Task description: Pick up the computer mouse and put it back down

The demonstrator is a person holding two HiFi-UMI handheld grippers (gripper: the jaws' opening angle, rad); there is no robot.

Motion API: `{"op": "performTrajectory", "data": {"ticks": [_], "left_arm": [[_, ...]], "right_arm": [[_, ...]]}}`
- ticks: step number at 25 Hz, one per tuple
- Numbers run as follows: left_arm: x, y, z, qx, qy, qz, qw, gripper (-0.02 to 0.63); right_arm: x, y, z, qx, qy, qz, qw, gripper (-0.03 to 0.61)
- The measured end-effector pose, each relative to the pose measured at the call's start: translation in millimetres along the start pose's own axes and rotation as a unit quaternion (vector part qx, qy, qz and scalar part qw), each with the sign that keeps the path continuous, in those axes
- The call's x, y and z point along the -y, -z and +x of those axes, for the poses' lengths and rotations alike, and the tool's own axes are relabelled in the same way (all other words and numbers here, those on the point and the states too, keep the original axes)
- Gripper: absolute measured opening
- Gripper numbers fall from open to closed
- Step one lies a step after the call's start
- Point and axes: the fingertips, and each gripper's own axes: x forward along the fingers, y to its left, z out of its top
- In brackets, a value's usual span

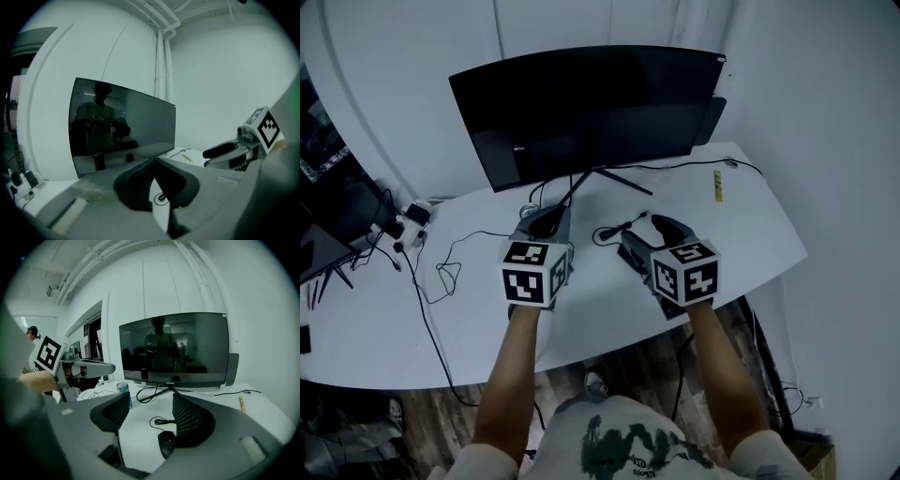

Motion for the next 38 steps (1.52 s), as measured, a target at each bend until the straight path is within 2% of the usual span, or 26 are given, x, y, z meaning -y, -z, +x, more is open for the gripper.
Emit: {"op": "performTrajectory", "data": {"ticks": [11,24,31,38], "left_arm": [[-18,-6,14,0.006,-0.012,0.012,0.9998,0.003],[1,-20,30,0.005,-0.083,0.017,0.9964,0.003],[19,-9,38,-0.019,-0.102,0.018,0.9944,0.003],[25,10,38,-0.031,-0.108,0.007,0.9936,0.003]], "right_arm": [[5,-10,33,-0.006,-0.015,-0.013,1.000,0.288],[37,-7,36,-0.016,-0.083,-0.036,0.996,0.288],[59,8,33,-0.035,-0.099,-0.032,0.994,0.288],[61,35,40,-0.067,-0.110,-0.035,0.991,0.288]]}}
